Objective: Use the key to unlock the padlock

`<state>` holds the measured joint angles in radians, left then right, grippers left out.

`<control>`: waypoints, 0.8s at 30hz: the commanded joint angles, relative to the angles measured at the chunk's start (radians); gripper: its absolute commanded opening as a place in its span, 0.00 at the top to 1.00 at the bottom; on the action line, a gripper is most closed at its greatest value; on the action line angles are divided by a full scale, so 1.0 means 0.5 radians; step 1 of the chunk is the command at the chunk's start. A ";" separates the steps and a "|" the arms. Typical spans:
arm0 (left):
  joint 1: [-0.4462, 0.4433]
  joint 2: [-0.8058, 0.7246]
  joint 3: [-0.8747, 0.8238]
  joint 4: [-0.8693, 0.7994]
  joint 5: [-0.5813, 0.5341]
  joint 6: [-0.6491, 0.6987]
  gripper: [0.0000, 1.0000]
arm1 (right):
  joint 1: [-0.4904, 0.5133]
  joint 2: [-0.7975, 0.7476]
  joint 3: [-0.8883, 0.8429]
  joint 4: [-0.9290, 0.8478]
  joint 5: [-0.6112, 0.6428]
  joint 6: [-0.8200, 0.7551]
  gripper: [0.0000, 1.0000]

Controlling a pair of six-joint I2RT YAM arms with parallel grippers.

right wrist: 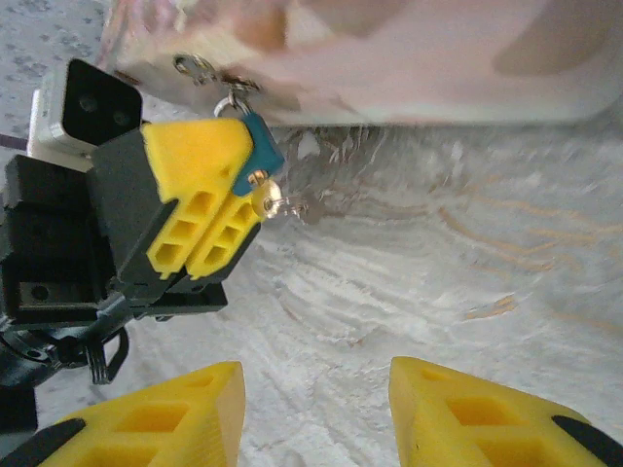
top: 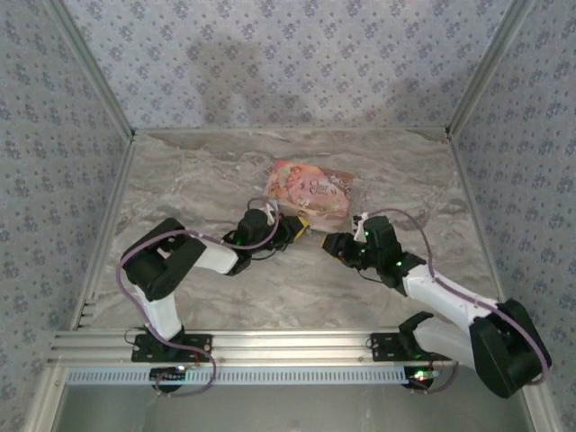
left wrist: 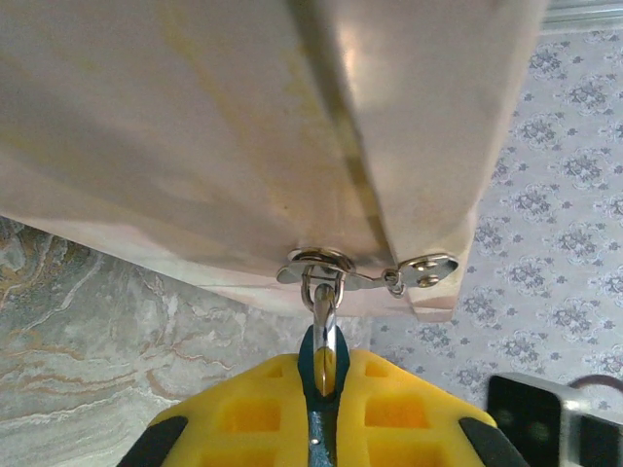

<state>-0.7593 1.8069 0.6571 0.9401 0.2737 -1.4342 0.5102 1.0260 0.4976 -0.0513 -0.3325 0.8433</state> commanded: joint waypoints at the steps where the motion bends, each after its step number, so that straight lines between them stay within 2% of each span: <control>1: 0.010 -0.067 0.060 0.095 0.075 0.009 1.00 | 0.044 -0.050 0.186 -0.515 0.237 -0.412 0.54; 5: 0.009 -0.064 0.072 0.107 0.082 -0.017 1.00 | 0.119 -0.011 0.288 -0.553 0.359 -0.621 0.55; 9: 0.012 -0.067 0.084 0.137 0.103 -0.056 1.00 | 0.162 0.051 0.308 -0.380 0.325 -0.695 0.59; 17: 0.022 -0.083 0.102 0.138 0.132 -0.098 1.00 | 0.315 0.289 0.412 -0.141 0.488 -0.833 0.56; 24: 0.025 -0.086 0.122 0.148 0.150 -0.140 1.00 | 0.363 0.459 0.485 -0.031 0.571 -0.969 0.53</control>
<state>-0.7517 1.8069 0.6724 0.9390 0.3115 -1.4918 0.6846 1.2343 0.7055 -0.1062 -0.0925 0.4175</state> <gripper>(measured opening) 0.087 0.471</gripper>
